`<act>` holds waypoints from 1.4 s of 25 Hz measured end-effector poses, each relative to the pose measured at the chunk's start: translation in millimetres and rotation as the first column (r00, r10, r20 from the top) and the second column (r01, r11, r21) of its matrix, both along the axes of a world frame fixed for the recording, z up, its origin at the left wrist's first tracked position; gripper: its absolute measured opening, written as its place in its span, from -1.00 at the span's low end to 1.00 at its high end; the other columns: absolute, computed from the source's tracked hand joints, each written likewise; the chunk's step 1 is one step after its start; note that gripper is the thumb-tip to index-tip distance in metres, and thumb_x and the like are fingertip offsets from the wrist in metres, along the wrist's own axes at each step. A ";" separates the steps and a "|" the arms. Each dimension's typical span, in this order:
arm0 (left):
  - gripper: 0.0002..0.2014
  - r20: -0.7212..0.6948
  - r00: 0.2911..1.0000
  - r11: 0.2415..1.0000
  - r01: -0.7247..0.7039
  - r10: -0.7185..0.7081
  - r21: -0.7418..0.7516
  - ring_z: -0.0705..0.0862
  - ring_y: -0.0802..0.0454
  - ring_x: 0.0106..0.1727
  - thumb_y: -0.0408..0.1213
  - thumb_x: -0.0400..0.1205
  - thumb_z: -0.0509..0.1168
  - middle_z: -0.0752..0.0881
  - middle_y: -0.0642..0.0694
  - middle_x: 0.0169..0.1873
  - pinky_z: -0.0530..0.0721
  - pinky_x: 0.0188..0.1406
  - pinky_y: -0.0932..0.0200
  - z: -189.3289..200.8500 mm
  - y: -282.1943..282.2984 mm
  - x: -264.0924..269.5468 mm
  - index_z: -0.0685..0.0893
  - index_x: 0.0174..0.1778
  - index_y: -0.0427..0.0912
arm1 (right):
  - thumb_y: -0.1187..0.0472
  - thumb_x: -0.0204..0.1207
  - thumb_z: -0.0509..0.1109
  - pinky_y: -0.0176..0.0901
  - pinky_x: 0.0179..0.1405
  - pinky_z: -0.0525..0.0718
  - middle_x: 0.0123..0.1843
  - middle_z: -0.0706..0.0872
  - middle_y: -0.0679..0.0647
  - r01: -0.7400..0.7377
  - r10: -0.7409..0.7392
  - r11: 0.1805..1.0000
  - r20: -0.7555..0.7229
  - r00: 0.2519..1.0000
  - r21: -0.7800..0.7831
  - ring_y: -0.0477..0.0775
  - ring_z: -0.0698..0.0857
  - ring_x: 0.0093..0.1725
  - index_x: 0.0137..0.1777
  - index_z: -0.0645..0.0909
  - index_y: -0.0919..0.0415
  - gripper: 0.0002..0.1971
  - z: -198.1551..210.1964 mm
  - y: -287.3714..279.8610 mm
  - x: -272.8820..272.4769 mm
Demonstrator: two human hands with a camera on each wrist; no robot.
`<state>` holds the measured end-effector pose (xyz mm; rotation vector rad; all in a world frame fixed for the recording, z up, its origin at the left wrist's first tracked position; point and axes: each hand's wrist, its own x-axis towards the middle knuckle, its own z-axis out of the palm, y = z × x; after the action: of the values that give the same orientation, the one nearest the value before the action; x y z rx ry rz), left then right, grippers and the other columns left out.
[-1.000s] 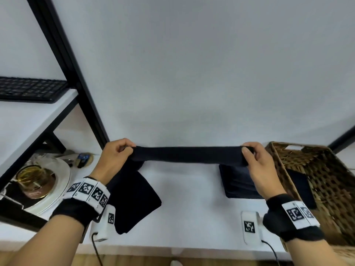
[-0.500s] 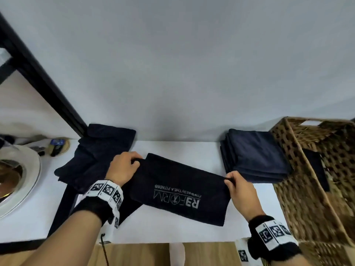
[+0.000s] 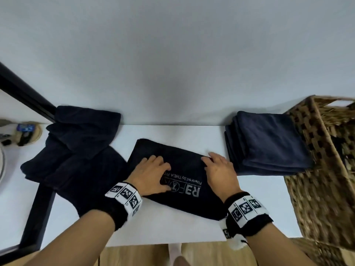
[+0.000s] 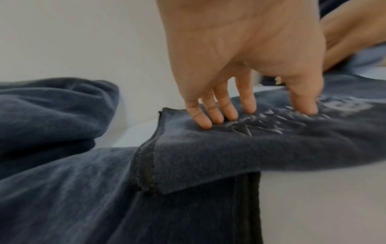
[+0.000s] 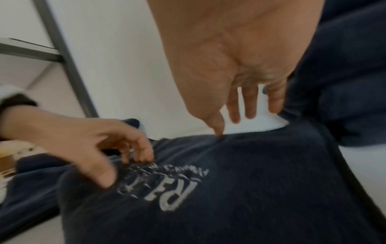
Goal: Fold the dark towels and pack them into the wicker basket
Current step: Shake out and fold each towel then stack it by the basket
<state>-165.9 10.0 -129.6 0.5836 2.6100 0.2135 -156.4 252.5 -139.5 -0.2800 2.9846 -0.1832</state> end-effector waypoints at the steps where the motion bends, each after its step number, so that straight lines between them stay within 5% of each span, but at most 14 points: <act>1: -0.38 -0.007 0.995 0.989 0.103 -0.104 -0.106 0.43 -0.07 0.33 0.11 0.51 0.33 0.44 -0.03 0.33 0.39 0.32 -0.01 -3.8 1.2 6.5 0.38 0.48 0.03 | 0.32 0.22 0.63 0.12 -0.05 0.71 0.07 0.77 0.15 -0.002 0.004 0.999 0.042 0.999 -0.034 0.27 0.77 0.04 0.06 0.73 0.13 -0.62 -5.1 0.8 -3.2; 5: -0.45 -0.231 0.963 0.955 0.065 -0.136 -0.290 0.46 -0.22 0.33 -0.33 0.57 0.29 0.43 -0.17 0.41 0.41 0.27 -0.11 -6.8 4.9 0.6 0.36 0.51 -0.09 | 0.18 0.50 0.46 0.05 0.00 0.59 0.02 0.69 0.14 0.167 -0.149 0.981 0.174 0.973 -0.095 0.27 0.69 0.00 0.12 0.57 0.19 -0.76 -9.0 9.7 12.6; 8: -0.72 -0.324 0.900 0.946 -0.322 0.292 -0.043 0.67 -0.20 -0.04 -0.23 0.55 0.41 0.63 -0.16 0.00 0.64 -0.17 -0.05 1.1 11.3 10.0 0.57 0.13 -0.18 | 0.09 0.54 0.43 -0.05 -0.10 0.52 -0.06 0.65 0.10 0.429 -0.343 0.882 0.359 0.868 -0.194 0.24 0.69 0.01 0.16 0.40 0.21 -0.66 -0.6 7.8 48.8; 11: -0.46 0.185 0.757 0.772 -0.635 0.627 -0.018 0.70 -0.23 0.03 0.26 0.56 0.26 0.67 -0.14 -0.02 0.57 -0.19 0.05 -1.7 19.5 45.3 0.53 0.09 -0.20 | -0.01 0.50 0.47 -0.10 -0.07 0.52 -0.05 0.69 0.10 0.568 -0.400 0.799 0.530 0.747 -0.198 0.21 0.69 0.06 0.16 0.43 0.22 -0.58 -1.8 -0.1 79.8; 15: -0.67 0.385 0.693 0.710 -0.693 0.610 0.124 0.71 -0.08 0.02 -0.05 0.52 0.45 0.72 -0.08 -0.06 0.69 0.01 0.07 -10.5 18.0 95.1 0.64 0.02 -0.21 | 0.06 0.49 0.49 -0.18 -0.07 0.59 0.00 0.75 0.11 0.668 -0.396 0.675 0.610 0.687 -0.314 0.12 0.71 0.01 -0.01 0.56 0.19 -0.76 1.0 -14.3 106.7; 18: -0.61 0.513 0.565 0.442 -0.825 0.646 0.352 0.65 0.04 0.03 -0.33 0.49 0.50 0.62 0.10 -0.03 0.65 -0.04 0.28 -2.5 7.6 122.4 0.51 0.16 -0.08 | 0.17 0.48 0.50 -0.12 0.00 0.68 0.06 0.78 0.11 0.757 -0.380 0.487 0.675 0.632 -0.435 0.05 0.74 -0.02 0.12 0.51 0.15 -0.71 12.9 -16.2 131.1; 20: -0.53 0.557 0.525 0.251 -0.832 0.643 0.494 0.69 0.06 0.08 -0.39 0.52 0.47 0.64 0.18 0.10 0.71 0.02 0.18 11.5 1.5 130.8 0.50 0.28 0.04 | 0.22 0.48 0.51 -0.02 0.08 0.76 0.04 0.82 0.09 0.773 -0.311 0.294 0.709 0.633 -0.562 0.04 0.81 -0.01 0.29 0.43 -0.03 -0.55 30.4 -13.4 138.9; 23: -0.70 0.675 0.505 0.012 -0.805 0.538 0.592 0.77 -0.02 0.01 -0.59 0.64 0.21 0.80 -0.10 0.03 0.75 -0.05 0.13 45.1 -4.3 121.5 0.69 0.13 -0.18 | 0.27 0.56 0.44 -0.13 -0.07 0.78 0.04 0.84 0.05 0.714 -0.248 0.130 0.675 0.695 -0.688 0.02 0.82 0.02 0.25 0.60 -0.18 -0.64 69.2 -8.7 123.9; 25: -0.62 0.690 0.583 0.054 -0.780 0.429 0.624 0.78 0.02 0.04 -0.68 0.56 0.26 0.80 -0.12 0.05 0.72 0.02 0.19 64.2 -4.2 106.4 0.73 0.15 -0.18 | 0.21 0.61 0.31 -0.03 -0.21 0.77 0.11 0.81 0.14 0.760 -0.190 0.061 0.740 0.645 -0.647 0.14 0.80 0.04 0.08 0.77 0.06 -0.79 91.3 -3.6 98.4; 27: -0.64 0.629 0.643 0.143 -0.740 0.436 0.657 0.78 0.13 -0.05 -0.61 0.51 0.40 0.82 -0.06 -0.02 0.72 -0.10 0.29 73.4 -0.6 84.0 0.76 0.13 -0.15 | 0.18 0.61 0.13 0.02 -0.21 0.76 0.16 0.78 0.22 0.818 -0.046 -0.044 0.819 0.572 -0.574 0.26 0.80 0.06 0.15 0.74 0.18 -0.65 102.7 6.7 70.7; 29: -0.88 0.567 0.608 0.128 -0.736 0.556 0.664 0.79 0.03 -0.15 -0.35 0.54 0.47 0.83 -0.14 -0.17 0.75 -0.17 0.20 74.9 5.2 54.3 0.79 -0.04 -0.26 | 0.29 0.59 0.03 -0.04 -0.26 0.76 0.21 0.77 0.20 0.828 0.049 -0.118 0.829 0.557 -0.549 0.27 0.79 0.15 0.23 0.64 0.18 -0.61 109.2 14.9 44.0; 30: -0.78 0.532 0.579 0.129 -0.742 0.618 0.658 0.77 -0.04 -0.21 -0.19 0.55 0.47 0.81 -0.20 -0.25 0.72 -0.19 0.11 72.0 9.0 35.7 0.77 -0.15 -0.32 | 0.36 0.59 0.04 -0.09 -0.32 0.76 0.23 0.77 0.18 0.822 0.069 -0.122 0.821 0.567 -0.557 0.25 0.78 0.18 0.18 0.59 0.16 -0.67 108.2 16.6 30.5; 33: -0.57 0.400 0.542 0.262 -0.778 0.739 0.571 0.61 0.02 -0.36 0.00 0.59 0.38 0.65 -0.11 -0.46 0.49 -0.37 0.24 54.3 18.6 -18.4 0.63 -0.39 -0.32 | 0.36 0.65 0.23 -0.23 -0.47 0.71 0.13 0.82 0.18 0.800 -0.093 0.016 0.796 0.598 -0.600 0.14 0.85 -0.07 -0.02 0.53 0.23 -0.93 87.9 6.1 -10.9; 35: -0.63 0.361 0.544 0.356 -0.808 0.757 0.470 0.71 -0.06 -0.09 0.05 0.63 0.32 0.74 -0.11 -0.20 0.54 -0.18 0.20 34.4 23.2 -45.1 0.71 -0.14 -0.26 | 0.26 0.65 0.32 -0.24 -0.58 0.64 -0.11 0.83 0.23 0.800 -0.295 0.120 0.748 0.594 -0.588 0.09 0.78 -0.41 0.14 0.56 0.35 -0.83 60.9 -4.0 -32.8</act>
<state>-211.0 33.1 -95.2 -0.6109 2.4694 1.3806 -189.2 248.4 -78.6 0.8147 1.9258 -1.7462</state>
